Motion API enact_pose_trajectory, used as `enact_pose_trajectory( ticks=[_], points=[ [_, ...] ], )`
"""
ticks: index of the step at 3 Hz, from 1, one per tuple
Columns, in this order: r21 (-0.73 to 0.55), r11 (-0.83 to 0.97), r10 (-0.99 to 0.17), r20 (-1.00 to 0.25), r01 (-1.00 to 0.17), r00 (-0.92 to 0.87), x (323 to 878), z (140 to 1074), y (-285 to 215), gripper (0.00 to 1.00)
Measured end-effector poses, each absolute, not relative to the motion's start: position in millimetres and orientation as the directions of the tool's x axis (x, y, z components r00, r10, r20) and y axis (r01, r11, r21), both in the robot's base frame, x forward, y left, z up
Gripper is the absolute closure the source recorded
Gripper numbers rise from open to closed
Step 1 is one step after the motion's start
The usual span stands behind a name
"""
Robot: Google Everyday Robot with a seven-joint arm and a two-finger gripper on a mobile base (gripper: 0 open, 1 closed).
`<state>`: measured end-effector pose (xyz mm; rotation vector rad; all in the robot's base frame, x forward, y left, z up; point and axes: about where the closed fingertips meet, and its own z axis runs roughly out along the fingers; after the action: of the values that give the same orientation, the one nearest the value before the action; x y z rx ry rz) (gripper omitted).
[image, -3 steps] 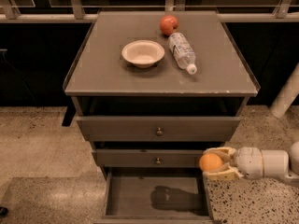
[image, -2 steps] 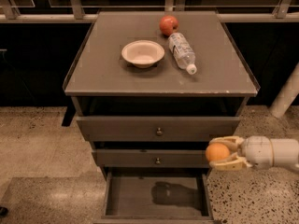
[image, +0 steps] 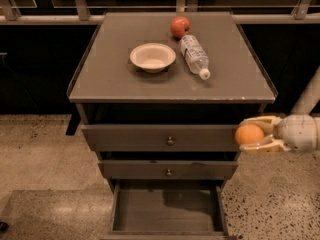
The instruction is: Pick orange from bottom drawer and place on counter
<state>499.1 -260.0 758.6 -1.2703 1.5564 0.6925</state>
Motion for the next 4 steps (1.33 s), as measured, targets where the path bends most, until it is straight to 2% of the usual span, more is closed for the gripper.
enact_pose_trajectory(
  ticks=[2, 4],
  points=[
    [-0.256, 0.305, -0.492, -0.867, -0.917, 0.078, 526.6, 840.2, -264.8, 1.00],
    [-0.270, 0.305, -0.489, -0.867, -0.913, 0.093, 573.3, 866.5, -254.8, 1.00]
  ],
)
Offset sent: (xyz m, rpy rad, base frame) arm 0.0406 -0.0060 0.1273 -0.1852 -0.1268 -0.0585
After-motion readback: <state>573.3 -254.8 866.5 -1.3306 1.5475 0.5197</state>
